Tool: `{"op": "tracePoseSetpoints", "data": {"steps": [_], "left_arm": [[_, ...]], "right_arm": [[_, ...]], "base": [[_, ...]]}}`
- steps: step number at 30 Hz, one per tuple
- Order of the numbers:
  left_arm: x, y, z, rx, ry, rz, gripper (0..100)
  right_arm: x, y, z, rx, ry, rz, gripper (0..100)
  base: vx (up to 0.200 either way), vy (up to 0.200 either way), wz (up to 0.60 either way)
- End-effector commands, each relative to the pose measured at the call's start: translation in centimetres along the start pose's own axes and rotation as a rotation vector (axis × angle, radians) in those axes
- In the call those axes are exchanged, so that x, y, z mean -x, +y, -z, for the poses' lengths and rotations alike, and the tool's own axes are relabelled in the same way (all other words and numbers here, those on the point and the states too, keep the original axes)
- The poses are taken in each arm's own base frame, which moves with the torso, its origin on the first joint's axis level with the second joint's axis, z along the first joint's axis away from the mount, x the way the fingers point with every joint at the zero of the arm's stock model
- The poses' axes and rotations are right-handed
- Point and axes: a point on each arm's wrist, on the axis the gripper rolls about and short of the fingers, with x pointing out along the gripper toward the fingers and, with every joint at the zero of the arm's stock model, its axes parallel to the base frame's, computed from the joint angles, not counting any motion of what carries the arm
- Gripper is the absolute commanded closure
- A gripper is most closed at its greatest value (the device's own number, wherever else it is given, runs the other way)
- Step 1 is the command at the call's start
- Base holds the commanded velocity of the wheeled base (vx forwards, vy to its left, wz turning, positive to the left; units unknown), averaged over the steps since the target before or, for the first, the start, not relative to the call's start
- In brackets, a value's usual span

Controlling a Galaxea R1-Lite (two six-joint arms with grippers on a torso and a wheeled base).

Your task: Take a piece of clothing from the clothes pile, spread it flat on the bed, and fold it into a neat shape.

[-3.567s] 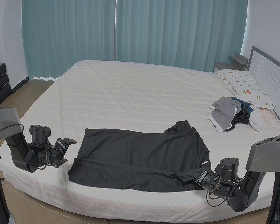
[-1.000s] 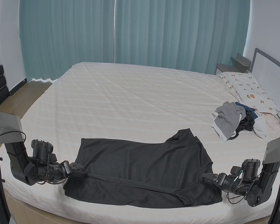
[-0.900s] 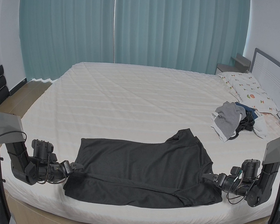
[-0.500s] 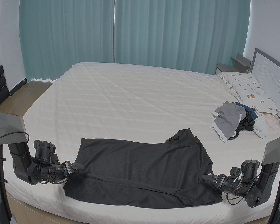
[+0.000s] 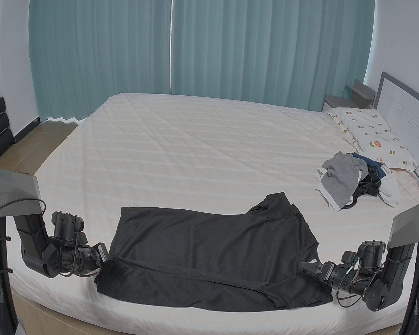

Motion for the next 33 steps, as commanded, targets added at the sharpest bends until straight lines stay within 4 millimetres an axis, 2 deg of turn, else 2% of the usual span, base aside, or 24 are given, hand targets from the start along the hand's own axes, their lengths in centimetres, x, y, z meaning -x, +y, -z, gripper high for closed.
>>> {"op": "tracePoseSetpoints", "data": {"steps": [1, 7, 8, 25, 33], "left_arm": [[0.0, 0.2, -0.1, 0.006, -0.004, -0.003, 100], [-0.1, 0.2, -0.1, 0.007, -0.004, -0.003, 100], [-0.1, 0.2, -0.1, 0.007, -0.004, -0.003, 100], [-0.6, 0.4, 0.2, -0.001, -0.021, -0.052, 100], [-0.7, 0.4, 0.2, -0.002, -0.024, -0.05, 100]], "right_arm": [[-0.5, -0.4, 0.4, -0.006, 0.016, 0.006, 0], [-1.2, -0.4, 0.9, -0.001, 0.037, 0.003, 0], [-1.3, -0.4, 0.8, 0.0, 0.033, 0.0, 100], [-0.1, -2.0, -1.5, -0.02, -0.105, 0.014, 100], [-0.2, -2.1, -1.2, -0.022, -0.097, 0.017, 100]], "base": [[0.0, 0.0, 0.0], [0.0, 0.0, 0.0], [0.0, 0.0, 0.0], [0.0, 0.0, 0.0], [0.0, 0.0, 0.0]]}}
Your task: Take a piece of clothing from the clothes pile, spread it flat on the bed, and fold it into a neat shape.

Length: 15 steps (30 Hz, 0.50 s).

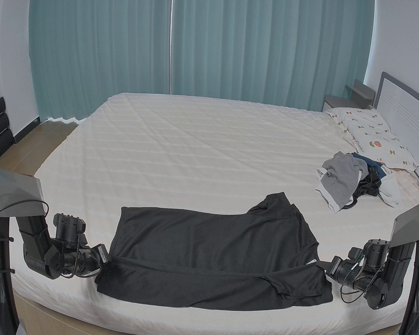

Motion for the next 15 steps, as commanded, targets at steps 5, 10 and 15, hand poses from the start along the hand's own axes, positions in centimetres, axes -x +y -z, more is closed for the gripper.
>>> {"op": "tracePoseSetpoints", "data": {"steps": [5, 10, 15], "left_arm": [[-0.09, 0.07, 0.08, 0.001, 0.004, -0.002, 100], [-0.09, 0.07, 0.08, 0.002, 0.004, -0.002, 100], [-0.06, 0.1, 0.14, -0.002, 0.005, -0.003, 0]], "right_arm": [[-0.29, -0.35, 0.56, -0.007, 0.021, 0.009, 100], [-0.55, -0.29, 0.72, -0.002, 0.028, 0.004, 100], [-0.71, -0.38, 0.82, -0.001, 0.031, 0.004, 0]], "base": [[0.0, 0.0, 0.0], [0.0, 0.0, 0.0], [0.0, 0.0, 0.0]]}}
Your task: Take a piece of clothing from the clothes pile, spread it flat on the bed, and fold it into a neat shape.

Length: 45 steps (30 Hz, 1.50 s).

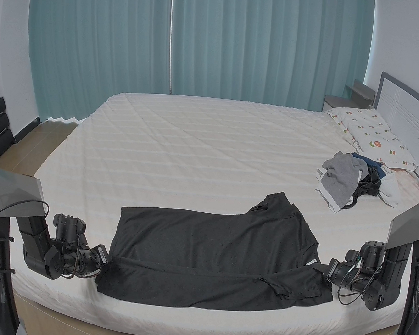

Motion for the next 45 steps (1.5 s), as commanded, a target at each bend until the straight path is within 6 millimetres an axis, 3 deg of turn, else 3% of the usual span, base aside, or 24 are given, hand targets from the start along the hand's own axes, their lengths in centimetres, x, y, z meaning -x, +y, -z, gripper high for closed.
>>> {"op": "tracePoseSetpoints", "data": {"steps": [1, 13, 21, 35, 45], "left_arm": [[0.0, 0.0, 0.0, -0.002, 0.001, 0.001, 0], [0.3, 0.1, -0.5, 0.01, -0.036, -0.012, 0], [1.4, 0.2, -1.4, 0.028, -0.075, 0.009, 0], [1.2, 0.2, -1.8, 0.048, -0.079, 0.029, 0], [1.2, -1.4, -1.8, 0.11, -0.083, 0.074, 0]], "right_arm": [[-0.2, -0.2, 0.2, -0.002, 0.007, 0.002, 0], [0.4, -0.6, -0.9, -0.012, -0.049, 0.003, 0], [1.8, -0.7, -3.7, -0.004, -0.158, 0.01, 0], [1.2, -1.1, -3.2, -0.007, -0.143, 0.011, 0], [1.0, -0.9, -3.0, -0.004, -0.134, 0.006, 0]], "base": [[0.0, 0.0, 0.0], [0.0, 0.0, 0.0], [0.0, 0.075, 0.0], [0.0, 0.043, 0.0], [0.12, 0.0, 0.0]]}}
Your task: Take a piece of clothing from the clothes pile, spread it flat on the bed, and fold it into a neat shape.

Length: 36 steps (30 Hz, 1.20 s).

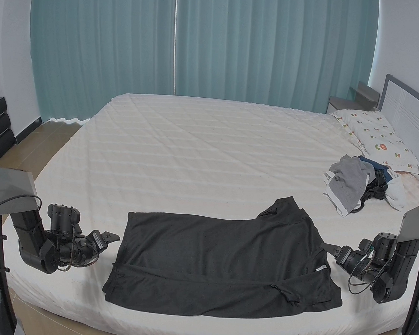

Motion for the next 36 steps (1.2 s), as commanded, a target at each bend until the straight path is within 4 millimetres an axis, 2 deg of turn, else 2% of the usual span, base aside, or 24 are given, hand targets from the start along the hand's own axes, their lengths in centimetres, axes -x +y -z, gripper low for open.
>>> {"op": "tracePoseSetpoints", "data": {"steps": [1, 9, 15, 27, 30, 36], "left_arm": [[0.04, -0.63, 0.25, -0.014, 0.004, 0.014, 0], [-0.03, -0.82, 0.31, 0.015, 0.003, 0.016, 0], [0.1, -1.21, 0.64, 0.029, 0.009, 0.022, 0], [0.02, -1.14, 0.84, 0.027, 0.016, 0.018, 0], [0.05, -1.17, 0.81, 0.028, 0.015, 0.019, 0], [-0.01, -1.19, 0.77, 0.024, 0.013, 0.019, 0]], "right_arm": [[-0.06, 0.02, 0.13, 0.001, 0.003, -0.003, 0], [-0.11, 0.11, 0.32, 0.002, 0.008, -0.004, 0], [-0.11, 0.11, 0.32, 0.002, 0.008, -0.004, 0], [-0.13, 0.08, 0.35, 0.002, 0.01, -0.003, 0], [-0.13, 0.08, 0.35, 0.002, 0.01, -0.003, 0], [-0.14, 0.05, 0.39, 0.001, 0.011, -0.002, 0]], "base": [[0.0, 0.0, 0.0], [0.0, 0.0, 0.0], [0.0, -0.2, 0.0], [0.0, 0.0, 0.0], [-0.2, 0.0, 0.0], [0.0, 0.0, 0.0]]}}
